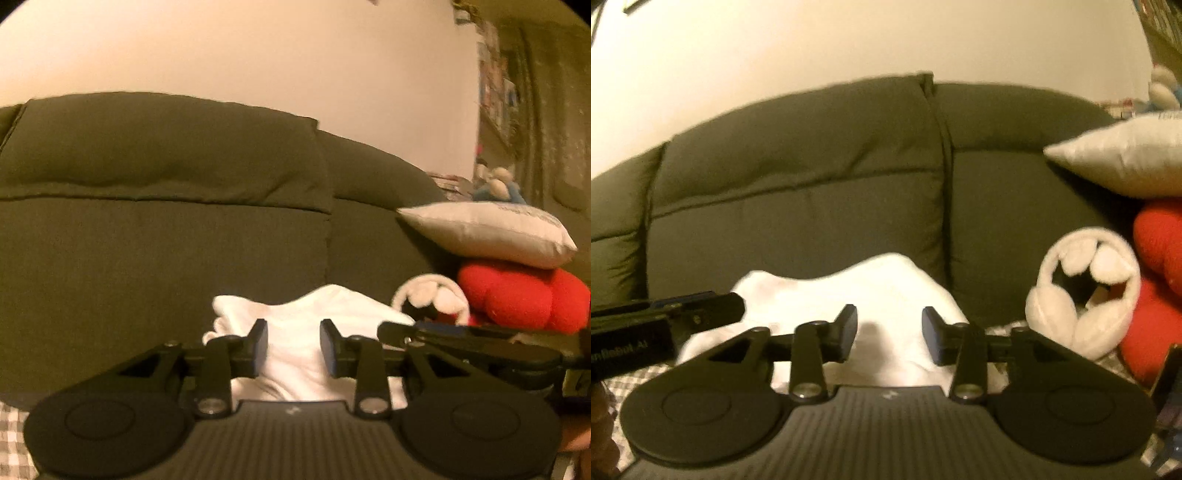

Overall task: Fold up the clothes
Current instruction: 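Lower the garment with both tools onto the stack of folded clothes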

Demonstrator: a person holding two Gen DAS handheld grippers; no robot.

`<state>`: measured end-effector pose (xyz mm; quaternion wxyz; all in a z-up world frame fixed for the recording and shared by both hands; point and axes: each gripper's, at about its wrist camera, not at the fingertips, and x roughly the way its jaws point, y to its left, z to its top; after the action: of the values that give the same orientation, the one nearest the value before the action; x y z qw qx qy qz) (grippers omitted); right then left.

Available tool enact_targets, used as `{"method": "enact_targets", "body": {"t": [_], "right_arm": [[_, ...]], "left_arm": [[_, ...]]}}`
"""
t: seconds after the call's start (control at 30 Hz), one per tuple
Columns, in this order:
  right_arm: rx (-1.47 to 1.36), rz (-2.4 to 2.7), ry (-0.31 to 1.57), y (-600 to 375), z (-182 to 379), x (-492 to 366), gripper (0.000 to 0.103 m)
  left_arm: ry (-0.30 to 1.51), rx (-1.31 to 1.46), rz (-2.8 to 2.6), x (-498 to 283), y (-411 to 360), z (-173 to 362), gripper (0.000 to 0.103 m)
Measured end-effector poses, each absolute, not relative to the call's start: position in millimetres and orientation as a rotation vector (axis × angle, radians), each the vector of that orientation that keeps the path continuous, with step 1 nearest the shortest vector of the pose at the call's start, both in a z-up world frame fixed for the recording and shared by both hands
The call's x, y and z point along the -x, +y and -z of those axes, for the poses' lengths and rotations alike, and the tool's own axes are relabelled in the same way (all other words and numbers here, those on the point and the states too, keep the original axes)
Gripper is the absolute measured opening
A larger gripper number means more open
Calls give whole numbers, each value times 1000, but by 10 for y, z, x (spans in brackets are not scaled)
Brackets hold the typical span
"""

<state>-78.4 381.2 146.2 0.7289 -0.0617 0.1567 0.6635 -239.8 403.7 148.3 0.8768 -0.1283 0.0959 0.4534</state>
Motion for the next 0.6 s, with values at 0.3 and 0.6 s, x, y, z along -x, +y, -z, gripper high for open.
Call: {"method": "enact_targets", "body": {"t": [0.3,0.6], "right_arm": [[120,-1438,371,3609,-1374,734,44],[104,-1427,386,3328,-1392,800,44]], "left_arm": [[243,288,-975,2438,3985,-1386,39],[267,296,-963,2555,3752,-1355,42]]}}
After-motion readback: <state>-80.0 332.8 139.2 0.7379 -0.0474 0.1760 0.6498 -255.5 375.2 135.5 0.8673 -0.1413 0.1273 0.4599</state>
